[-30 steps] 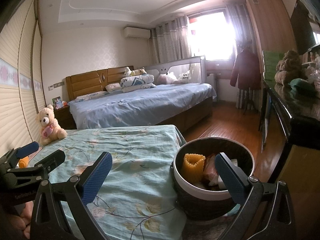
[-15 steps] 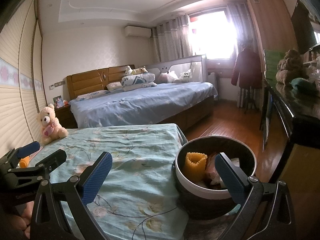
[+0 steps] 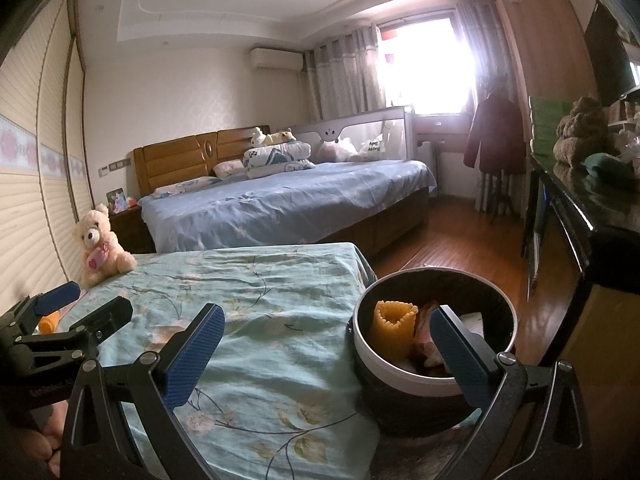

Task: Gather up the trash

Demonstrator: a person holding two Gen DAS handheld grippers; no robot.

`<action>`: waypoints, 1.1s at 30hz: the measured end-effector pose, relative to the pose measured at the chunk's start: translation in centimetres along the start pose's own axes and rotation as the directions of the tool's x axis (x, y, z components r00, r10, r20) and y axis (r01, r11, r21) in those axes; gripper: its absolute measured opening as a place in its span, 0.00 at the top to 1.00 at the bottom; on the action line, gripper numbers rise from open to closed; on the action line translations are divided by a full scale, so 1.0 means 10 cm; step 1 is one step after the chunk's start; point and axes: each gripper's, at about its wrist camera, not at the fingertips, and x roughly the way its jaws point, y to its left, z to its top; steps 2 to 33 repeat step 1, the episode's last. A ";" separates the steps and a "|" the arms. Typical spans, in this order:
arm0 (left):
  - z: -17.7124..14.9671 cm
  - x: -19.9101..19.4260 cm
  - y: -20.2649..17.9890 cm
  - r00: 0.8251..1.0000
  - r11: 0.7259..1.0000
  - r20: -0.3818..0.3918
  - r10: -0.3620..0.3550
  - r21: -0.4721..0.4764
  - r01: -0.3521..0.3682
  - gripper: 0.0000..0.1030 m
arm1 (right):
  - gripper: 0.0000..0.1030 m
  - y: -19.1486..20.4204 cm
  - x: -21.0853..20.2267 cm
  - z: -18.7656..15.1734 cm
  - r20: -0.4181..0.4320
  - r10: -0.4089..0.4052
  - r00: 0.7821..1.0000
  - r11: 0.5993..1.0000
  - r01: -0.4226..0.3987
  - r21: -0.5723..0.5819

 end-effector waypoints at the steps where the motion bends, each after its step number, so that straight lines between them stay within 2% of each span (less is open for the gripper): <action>1: -0.01 0.00 0.00 1.000 1.000 -0.002 0.000 -0.002 0.000 0.00 | 0.00 0.00 0.00 0.00 -0.003 0.001 1.000 1.000 -0.001 0.002; 33: -0.01 0.00 0.00 1.000 1.000 -0.002 0.000 -0.002 0.000 0.00 | 0.00 0.00 0.00 0.00 -0.003 0.001 1.000 1.000 -0.001 0.002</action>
